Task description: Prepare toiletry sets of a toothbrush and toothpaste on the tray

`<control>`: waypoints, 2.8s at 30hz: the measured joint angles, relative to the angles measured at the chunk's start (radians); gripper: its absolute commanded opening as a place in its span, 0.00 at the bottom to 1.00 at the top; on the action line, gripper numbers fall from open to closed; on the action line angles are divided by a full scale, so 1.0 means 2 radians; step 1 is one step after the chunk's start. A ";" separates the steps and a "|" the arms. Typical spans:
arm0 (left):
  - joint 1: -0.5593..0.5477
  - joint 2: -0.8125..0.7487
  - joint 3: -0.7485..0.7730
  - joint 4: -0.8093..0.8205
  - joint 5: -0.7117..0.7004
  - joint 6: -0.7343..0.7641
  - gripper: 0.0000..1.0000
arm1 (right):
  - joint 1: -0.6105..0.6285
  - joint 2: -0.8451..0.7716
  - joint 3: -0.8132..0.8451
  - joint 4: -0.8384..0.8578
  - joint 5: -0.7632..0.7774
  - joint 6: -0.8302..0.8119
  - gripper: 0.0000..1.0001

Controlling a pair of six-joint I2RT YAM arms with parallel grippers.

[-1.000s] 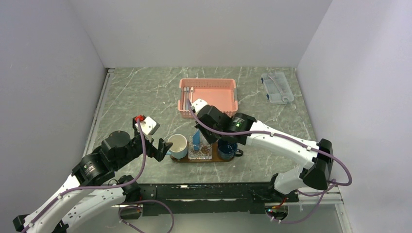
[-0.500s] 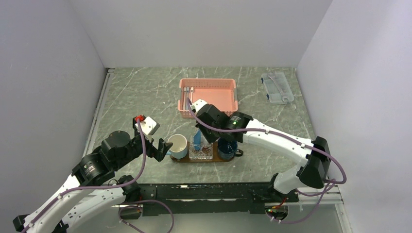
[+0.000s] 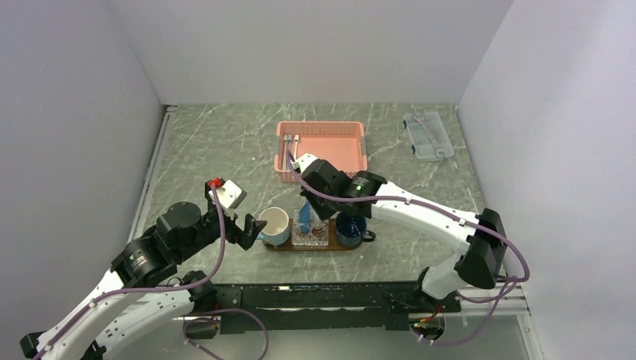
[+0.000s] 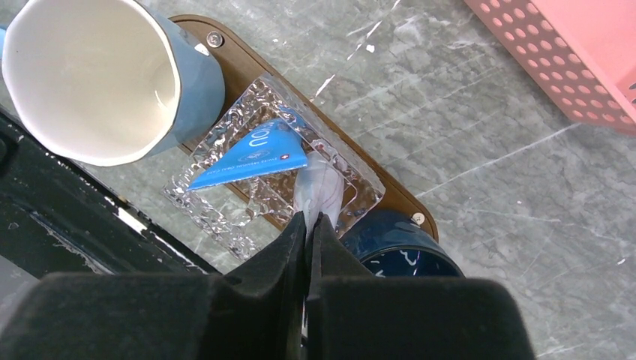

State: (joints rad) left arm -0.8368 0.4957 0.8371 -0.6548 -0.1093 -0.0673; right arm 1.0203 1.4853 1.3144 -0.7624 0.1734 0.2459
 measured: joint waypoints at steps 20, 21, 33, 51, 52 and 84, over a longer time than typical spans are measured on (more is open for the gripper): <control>0.002 0.000 0.000 0.000 0.002 0.000 0.99 | -0.011 0.012 0.112 -0.031 0.023 -0.004 0.38; 0.002 0.000 0.000 0.000 0.002 0.001 0.99 | -0.017 0.014 0.123 -0.031 0.025 -0.005 0.39; 0.005 0.008 -0.002 0.001 0.004 0.002 0.99 | -0.100 0.110 0.222 -0.014 0.002 -0.009 0.47; 0.011 0.016 -0.006 0.002 -0.010 0.001 0.99 | -0.160 0.369 0.406 0.015 -0.020 0.025 0.56; 0.011 0.016 -0.006 0.002 -0.011 0.001 0.99 | -0.160 0.379 0.411 0.015 -0.019 0.027 0.56; 0.019 0.003 -0.013 0.004 -0.032 0.000 0.99 | -0.160 0.524 0.473 0.045 0.031 0.049 0.41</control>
State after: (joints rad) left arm -0.7998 0.5018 0.8112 -0.6472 -0.1734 -0.0677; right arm 0.7010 2.5340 2.2612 -0.6724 0.2359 0.3435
